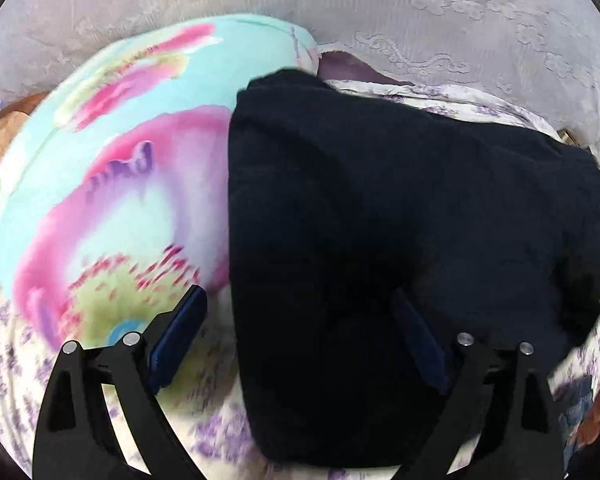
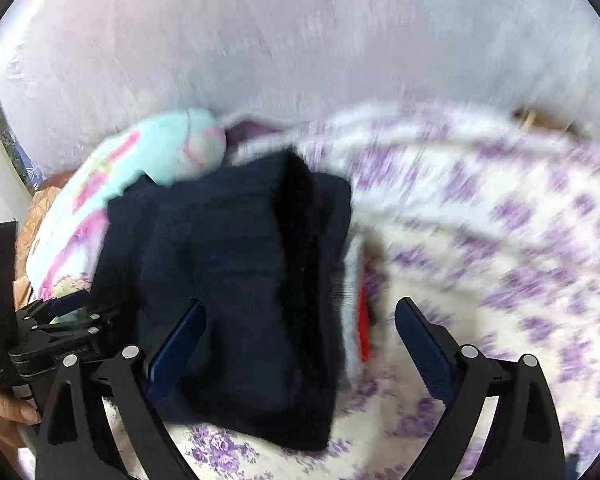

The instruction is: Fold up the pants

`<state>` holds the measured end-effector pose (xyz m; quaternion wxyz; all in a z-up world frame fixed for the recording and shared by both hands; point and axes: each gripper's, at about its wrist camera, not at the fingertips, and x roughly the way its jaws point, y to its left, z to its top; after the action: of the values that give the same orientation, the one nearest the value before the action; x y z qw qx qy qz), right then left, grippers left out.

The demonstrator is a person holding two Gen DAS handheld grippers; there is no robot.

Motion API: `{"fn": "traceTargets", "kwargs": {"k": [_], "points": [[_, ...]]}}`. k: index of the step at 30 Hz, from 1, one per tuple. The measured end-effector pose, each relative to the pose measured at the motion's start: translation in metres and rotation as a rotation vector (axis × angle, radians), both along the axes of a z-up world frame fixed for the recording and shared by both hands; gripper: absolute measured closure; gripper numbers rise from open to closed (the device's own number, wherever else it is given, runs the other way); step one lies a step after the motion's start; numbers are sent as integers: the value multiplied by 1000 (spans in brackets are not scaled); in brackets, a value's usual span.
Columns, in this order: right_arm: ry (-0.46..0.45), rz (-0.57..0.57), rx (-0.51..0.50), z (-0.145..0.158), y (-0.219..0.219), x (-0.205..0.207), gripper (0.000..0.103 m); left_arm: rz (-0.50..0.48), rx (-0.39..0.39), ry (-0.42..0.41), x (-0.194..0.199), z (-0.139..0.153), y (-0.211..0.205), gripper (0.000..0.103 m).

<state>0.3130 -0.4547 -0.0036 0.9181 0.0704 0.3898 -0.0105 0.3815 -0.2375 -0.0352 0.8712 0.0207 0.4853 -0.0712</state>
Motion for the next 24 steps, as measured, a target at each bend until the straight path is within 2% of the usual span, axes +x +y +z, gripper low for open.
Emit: {"fn": "traceTargets", "kwargs": {"k": [3,6,8,15,24], "points": [[-87,-21,-83,31,10,-43,6,-31,5,-58,-32,22,-1,13],[-109,-4,-116,49,17,-62,6,-69,-14,-87,-67,42,-1,13],[-132,-16,-138,60,25,-89,5,-87,-28,-107,-96,56,2,11],[-117,-35,-97,72,54,-157,4,-99,-66,-125,-170,78,17,8],[-151,-74,-72,86,83,-226,4,-100,-79,-150,-231,94,44,5]]}}
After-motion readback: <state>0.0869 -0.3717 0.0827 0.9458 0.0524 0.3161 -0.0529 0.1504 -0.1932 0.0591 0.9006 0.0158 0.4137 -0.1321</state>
